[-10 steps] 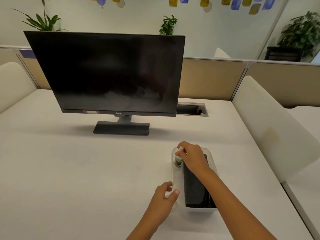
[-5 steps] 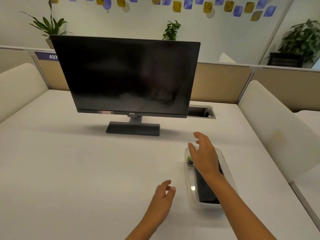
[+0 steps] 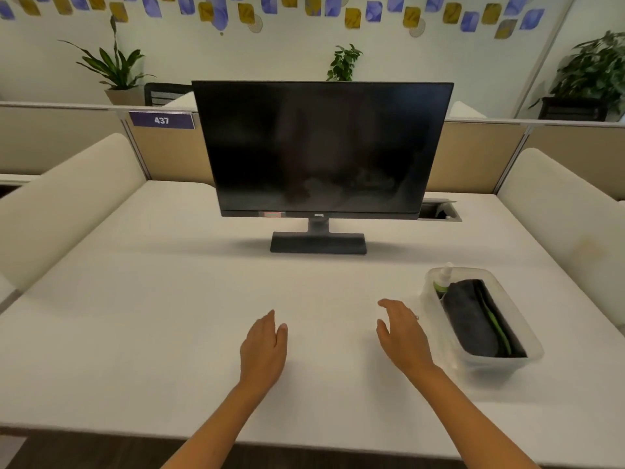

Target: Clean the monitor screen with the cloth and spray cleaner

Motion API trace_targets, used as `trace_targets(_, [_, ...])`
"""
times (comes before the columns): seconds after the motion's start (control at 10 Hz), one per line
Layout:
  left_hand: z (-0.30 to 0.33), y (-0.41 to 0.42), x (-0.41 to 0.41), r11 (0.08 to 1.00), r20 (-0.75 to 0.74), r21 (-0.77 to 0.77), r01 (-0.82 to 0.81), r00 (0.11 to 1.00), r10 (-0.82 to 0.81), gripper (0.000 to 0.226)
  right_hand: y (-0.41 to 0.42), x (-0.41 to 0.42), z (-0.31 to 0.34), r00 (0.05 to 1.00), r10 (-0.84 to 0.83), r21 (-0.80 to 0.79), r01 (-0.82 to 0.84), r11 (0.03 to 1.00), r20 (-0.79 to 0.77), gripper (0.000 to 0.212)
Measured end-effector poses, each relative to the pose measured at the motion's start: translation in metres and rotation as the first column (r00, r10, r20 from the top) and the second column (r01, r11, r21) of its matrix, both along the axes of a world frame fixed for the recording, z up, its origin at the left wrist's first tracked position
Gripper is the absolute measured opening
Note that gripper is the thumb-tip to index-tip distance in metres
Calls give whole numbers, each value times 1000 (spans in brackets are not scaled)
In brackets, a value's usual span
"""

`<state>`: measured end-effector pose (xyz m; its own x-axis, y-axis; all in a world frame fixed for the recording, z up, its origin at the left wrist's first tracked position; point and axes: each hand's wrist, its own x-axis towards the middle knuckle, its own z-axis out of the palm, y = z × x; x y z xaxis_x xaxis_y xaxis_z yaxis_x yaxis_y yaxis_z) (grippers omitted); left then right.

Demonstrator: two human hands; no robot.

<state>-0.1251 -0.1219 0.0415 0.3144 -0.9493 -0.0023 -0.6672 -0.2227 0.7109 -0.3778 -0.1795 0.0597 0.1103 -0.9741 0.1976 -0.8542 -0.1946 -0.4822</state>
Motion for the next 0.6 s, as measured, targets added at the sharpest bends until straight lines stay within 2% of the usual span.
trace_targets(0.1, [-9,5,34,999,257,0,53,965,-51,54,16,14,-21,982,10,41,-2,999,-188,50])
trace_targets(0.2, [-17,12,53,997,374,45,61,924,-73,57,25,17,-30,946,13,102,21,995,-324,58])
trace_targets(0.3, [-30,25,74,988,458,119,95,878,-139,61,40,17,-42,910,16,191,70,979,-414,69])
trace_targets(0.4, [-34,33,78,982,469,126,142,864,-185,62,47,15,-46,903,25,206,70,976,-429,74])
trace_targets(0.6, [-38,37,84,978,536,77,194,819,-205,65,58,10,-49,905,8,149,61,987,-425,83])
